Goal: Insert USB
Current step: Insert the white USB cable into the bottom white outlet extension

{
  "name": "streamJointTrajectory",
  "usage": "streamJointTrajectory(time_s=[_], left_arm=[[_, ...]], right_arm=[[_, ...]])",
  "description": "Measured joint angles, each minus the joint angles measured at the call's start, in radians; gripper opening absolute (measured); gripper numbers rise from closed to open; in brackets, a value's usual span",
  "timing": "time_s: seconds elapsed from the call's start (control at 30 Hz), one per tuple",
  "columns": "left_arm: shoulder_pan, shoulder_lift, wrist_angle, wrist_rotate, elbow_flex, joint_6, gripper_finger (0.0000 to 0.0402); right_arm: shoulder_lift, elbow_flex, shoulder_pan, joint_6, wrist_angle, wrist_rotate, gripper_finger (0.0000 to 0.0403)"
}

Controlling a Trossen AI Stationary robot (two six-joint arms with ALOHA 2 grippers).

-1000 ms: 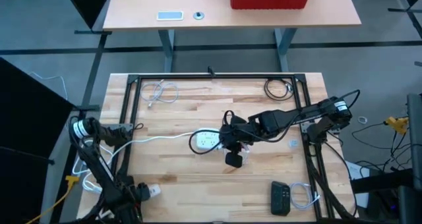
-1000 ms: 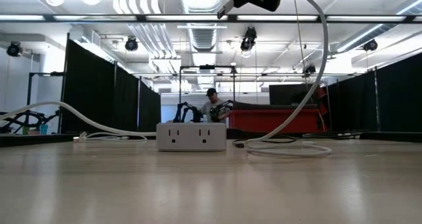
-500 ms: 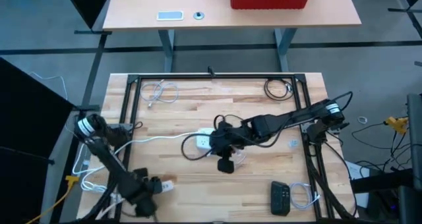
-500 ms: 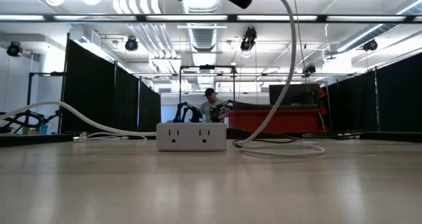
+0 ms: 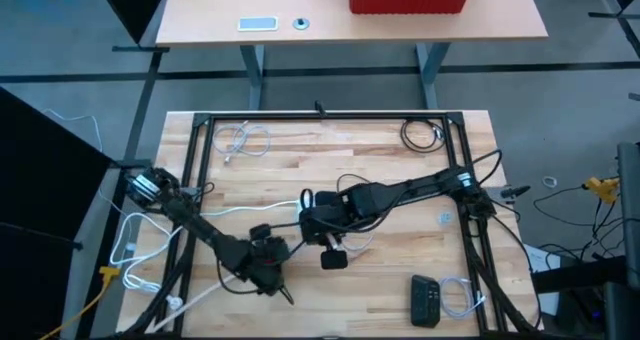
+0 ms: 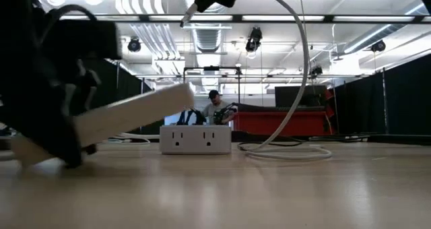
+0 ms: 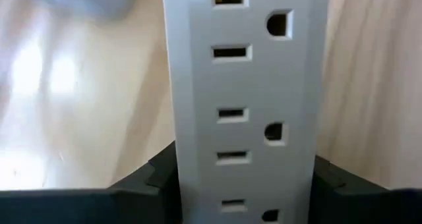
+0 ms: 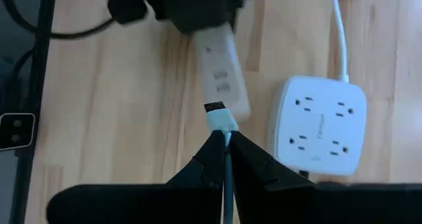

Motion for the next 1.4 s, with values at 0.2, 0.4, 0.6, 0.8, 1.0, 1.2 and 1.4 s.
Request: streamJointTrajectory(time_s=[0.2, 0.4, 0.6, 0.8, 1.0, 1.2, 1.4], left_arm=[[0.039, 0.060, 0.071, 0.018, 0.007, 0.024, 0.0171], [0.040, 0.075, 0.118, 0.015, 0.007, 0.029, 0.0171], [0.038, 0.066, 0.127, 0.028, 0.007, 0.003, 0.0171], [0.033, 0.063, 0.128, 0.036, 0.007, -0.029, 0.0171], [0.027, 0.043, 0.136, 0.052, 0.008, -0.040, 0.0171], [0.025, 0.026, 0.112, 0.058, 0.006, -0.045, 0.0171], [0.019, 0.023, 0.103, 0.053, 0.006, -0.064, 0.0171]], right_arm=[[0.050, 0.022, 0.009, -0.046, -0.063, -0.007, 0.0000], [0.096, 0.022, 0.013, -0.089, -0.084, -0.007, 0.0000], [0.156, 0.021, 0.004, -0.131, -0.112, 0.003, 0.0000], [0.190, 0.021, 0.005, -0.138, -0.115, 0.043, 0.0000], [0.192, 0.021, -0.005, -0.160, -0.123, 0.061, 0.0000], [0.194, 0.019, -0.011, -0.157, -0.070, 0.065, 0.0000], [0.194, -0.021, -0.011, -0.160, -0.013, 0.054, 0.0000]])
